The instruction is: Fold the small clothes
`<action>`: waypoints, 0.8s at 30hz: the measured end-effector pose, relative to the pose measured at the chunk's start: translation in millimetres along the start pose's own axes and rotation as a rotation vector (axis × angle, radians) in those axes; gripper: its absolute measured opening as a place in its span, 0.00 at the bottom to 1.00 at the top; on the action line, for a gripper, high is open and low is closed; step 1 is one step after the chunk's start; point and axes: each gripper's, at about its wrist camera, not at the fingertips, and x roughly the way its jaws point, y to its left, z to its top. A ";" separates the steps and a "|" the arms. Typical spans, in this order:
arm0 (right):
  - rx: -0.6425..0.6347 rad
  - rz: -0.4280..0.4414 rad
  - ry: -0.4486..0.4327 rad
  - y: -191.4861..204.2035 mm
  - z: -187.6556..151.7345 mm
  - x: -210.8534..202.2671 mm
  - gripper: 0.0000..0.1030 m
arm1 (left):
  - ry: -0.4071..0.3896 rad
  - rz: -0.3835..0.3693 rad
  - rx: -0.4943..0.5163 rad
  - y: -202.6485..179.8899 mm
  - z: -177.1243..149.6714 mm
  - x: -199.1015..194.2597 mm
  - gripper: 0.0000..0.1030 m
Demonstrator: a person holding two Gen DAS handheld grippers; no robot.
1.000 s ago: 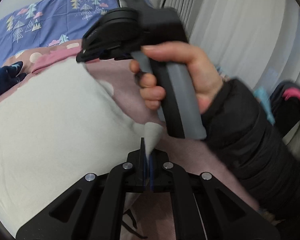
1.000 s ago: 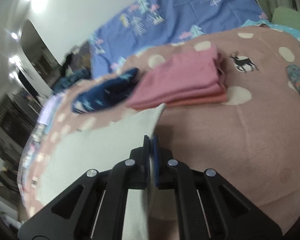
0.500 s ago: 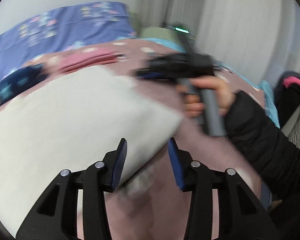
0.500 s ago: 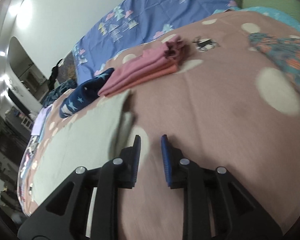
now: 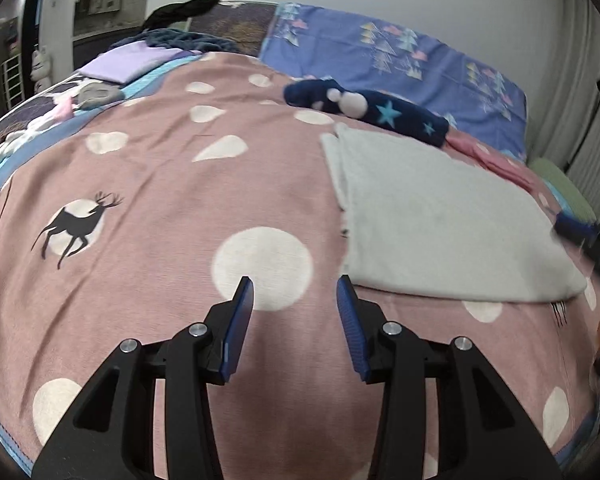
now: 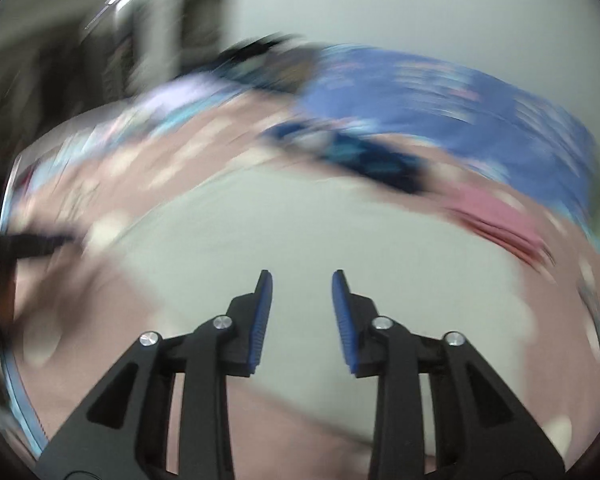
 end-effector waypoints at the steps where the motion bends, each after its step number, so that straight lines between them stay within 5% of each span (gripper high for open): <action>1: -0.091 0.018 -0.001 33.1 3.0 8.8 0.25 | -0.007 -0.008 -0.018 5.4 1.6 1.5 0.42; 6: -0.367 0.015 -0.002 139.3 9.6 48.2 0.25 | 0.003 -0.108 -0.113 30.2 3.5 15.0 0.43; 10: -0.464 -0.049 0.025 168.6 10.6 73.8 0.32 | 0.051 -0.265 -0.235 52.3 -8.4 26.8 0.46; 17: -0.552 -0.196 0.045 191.0 16.9 116.7 0.31 | 0.030 -0.399 -0.332 67.9 -17.4 27.7 0.49; 20: -0.564 -0.231 0.032 194.6 23.0 127.2 0.25 | 0.028 -0.437 -0.393 79.9 -19.9 29.3 0.44; 22: -0.561 -0.229 0.044 193.4 24.5 131.9 0.05 | 0.009 -0.452 -0.424 87.1 -21.1 26.2 0.44; 24: -0.513 -0.196 0.023 186.5 29.4 124.4 0.05 | 0.003 -0.438 -0.431 92.4 -19.1 23.7 0.44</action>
